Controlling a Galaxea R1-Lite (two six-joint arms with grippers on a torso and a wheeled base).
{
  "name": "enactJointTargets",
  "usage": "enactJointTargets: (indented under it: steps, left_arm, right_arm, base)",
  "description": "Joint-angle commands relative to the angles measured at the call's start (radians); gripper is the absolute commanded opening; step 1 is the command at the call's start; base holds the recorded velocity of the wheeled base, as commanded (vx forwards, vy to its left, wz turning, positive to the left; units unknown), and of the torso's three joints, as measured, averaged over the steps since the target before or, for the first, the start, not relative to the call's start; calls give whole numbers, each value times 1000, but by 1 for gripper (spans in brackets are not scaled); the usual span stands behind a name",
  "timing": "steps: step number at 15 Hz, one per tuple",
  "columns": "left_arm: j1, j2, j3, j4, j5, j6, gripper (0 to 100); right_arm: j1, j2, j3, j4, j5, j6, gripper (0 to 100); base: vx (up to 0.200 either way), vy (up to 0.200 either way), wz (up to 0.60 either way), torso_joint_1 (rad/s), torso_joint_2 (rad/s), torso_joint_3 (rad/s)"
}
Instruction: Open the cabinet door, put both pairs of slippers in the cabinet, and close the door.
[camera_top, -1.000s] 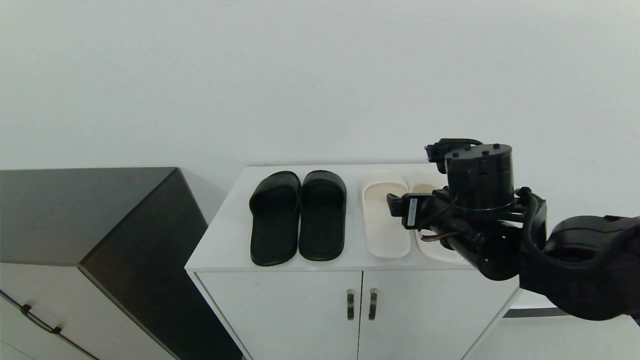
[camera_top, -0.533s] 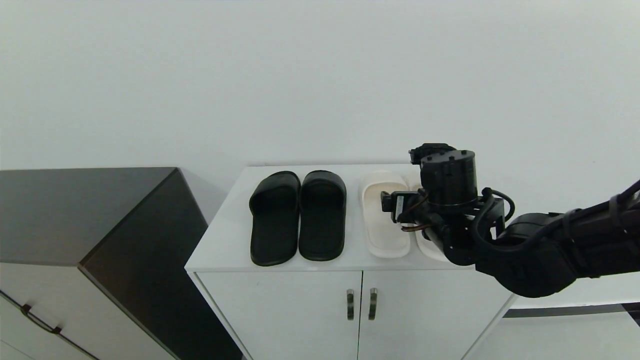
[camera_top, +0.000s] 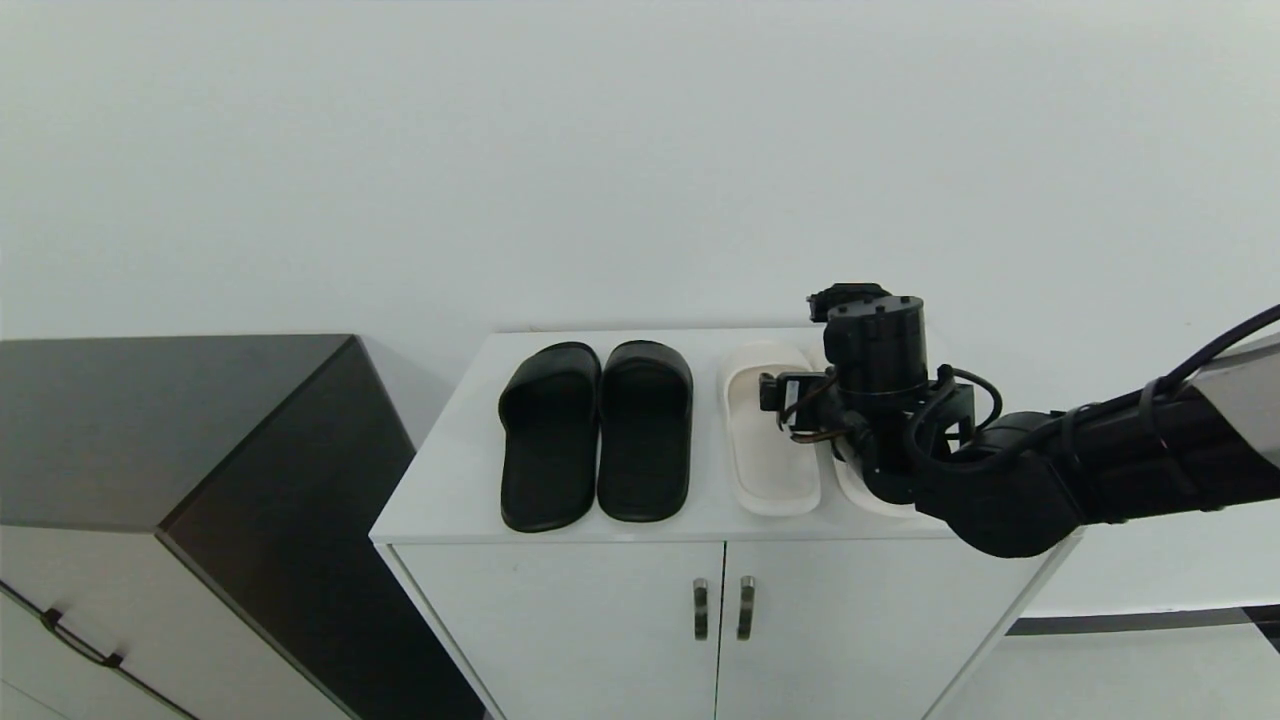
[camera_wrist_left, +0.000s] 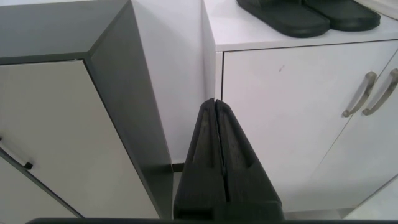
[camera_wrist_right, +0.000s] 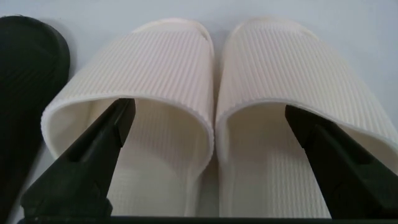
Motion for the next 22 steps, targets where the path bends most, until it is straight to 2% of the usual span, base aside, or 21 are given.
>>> enactJointTargets:
  steps: [1, 2, 3, 9, 13, 16, 19, 22]
  left_arm:
    - [0, 1, 0, 0, 0, 0, 0]
    - [0, 1, 0, 0, 0, 0, 0]
    - [0, 1, 0, 0, 0, 0, 0]
    - [0, 1, 0, 0, 0, 0, 0]
    - [0, 1, 0, 0, 0, 0, 0]
    - [0, 1, 0, 0, 0, 0, 0]
    - [0, 1, 0, 0, 0, -3, 0]
    - [0, 1, 0, 0, 0, -5, 0]
  right_arm:
    - [0, 17, -16, 0, 0, -12, 100]
    - [-5, 28, -21, -2, 0, -21, 100]
    - [-6, 32, -24, -5, 0, -21, 0]
    - [-35, 54, -61, -11, 2, -27, 0]
    - [-8, -57, -36, -8, 2, -78, 0]
    - [54, -176, 71, -5, 28, -110, 0]
    - [117, -317, 252, -9, 141, -104, 0]
    - [179, -457, 419, -6, 141, -101, 0]
  base:
    - [0, 0, 0, 0, 0, 0]
    - [0, 0, 0, 0, 0, 0]
    - [0, 0, 0, 0, 0, 0]
    - [0, 0, 0, 0, 0, 0]
    - [0, 0, 0, 0, 0, 0]
    - [0, 0, 0, 0, 0, 0]
    - [0, 0, 0, 0, 0, 0]
    - [0, 0, 0, 0, 0, 0]
